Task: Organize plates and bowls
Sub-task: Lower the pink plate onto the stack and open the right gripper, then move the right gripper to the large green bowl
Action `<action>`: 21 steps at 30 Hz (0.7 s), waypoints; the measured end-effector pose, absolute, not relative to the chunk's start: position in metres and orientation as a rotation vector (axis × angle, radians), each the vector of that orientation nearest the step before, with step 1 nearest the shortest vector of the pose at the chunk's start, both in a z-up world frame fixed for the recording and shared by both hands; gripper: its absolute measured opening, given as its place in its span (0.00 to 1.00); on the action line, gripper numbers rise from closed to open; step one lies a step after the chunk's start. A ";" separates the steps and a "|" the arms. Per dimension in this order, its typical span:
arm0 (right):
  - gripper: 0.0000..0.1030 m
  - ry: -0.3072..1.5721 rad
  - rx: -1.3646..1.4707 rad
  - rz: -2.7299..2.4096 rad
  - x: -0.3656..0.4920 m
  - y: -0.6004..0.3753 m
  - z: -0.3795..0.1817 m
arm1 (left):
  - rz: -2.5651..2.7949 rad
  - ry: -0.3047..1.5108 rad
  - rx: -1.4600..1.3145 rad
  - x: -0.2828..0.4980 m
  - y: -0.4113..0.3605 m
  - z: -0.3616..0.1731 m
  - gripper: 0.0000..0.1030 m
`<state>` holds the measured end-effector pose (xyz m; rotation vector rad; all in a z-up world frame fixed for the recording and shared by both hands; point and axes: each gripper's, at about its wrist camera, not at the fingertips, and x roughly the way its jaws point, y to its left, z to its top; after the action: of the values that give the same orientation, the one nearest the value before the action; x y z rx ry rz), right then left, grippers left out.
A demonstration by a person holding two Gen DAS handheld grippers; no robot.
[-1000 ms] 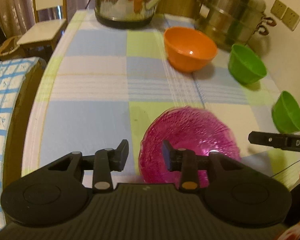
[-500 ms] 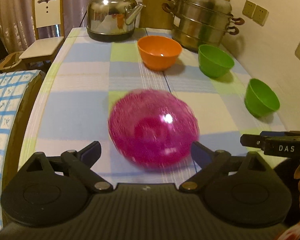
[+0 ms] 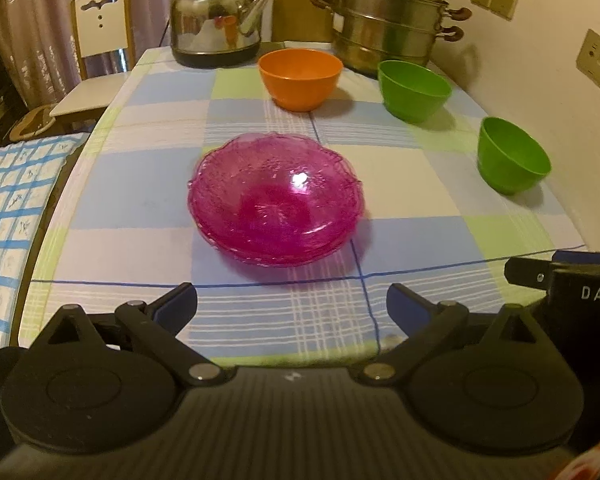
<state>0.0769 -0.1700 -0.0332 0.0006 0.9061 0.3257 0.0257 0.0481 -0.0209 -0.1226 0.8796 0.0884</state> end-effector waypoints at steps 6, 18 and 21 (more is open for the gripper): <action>0.67 0.895 0.026 0.302 0.074 -0.181 -0.029 | 0.077 0.863 -0.121 0.025 0.042 -0.016 0.97; 0.67 0.882 0.070 0.298 0.077 -0.188 -0.025 | 0.055 0.864 -0.129 0.029 0.040 -0.014 0.97; 0.67 0.875 0.092 0.302 0.081 -0.190 -0.022 | 0.044 0.863 -0.134 0.035 0.039 -0.011 0.97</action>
<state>0.0808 -0.1901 -0.0220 0.0915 0.8749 0.3019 0.0355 0.0392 -0.0109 -0.1335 0.8626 0.0442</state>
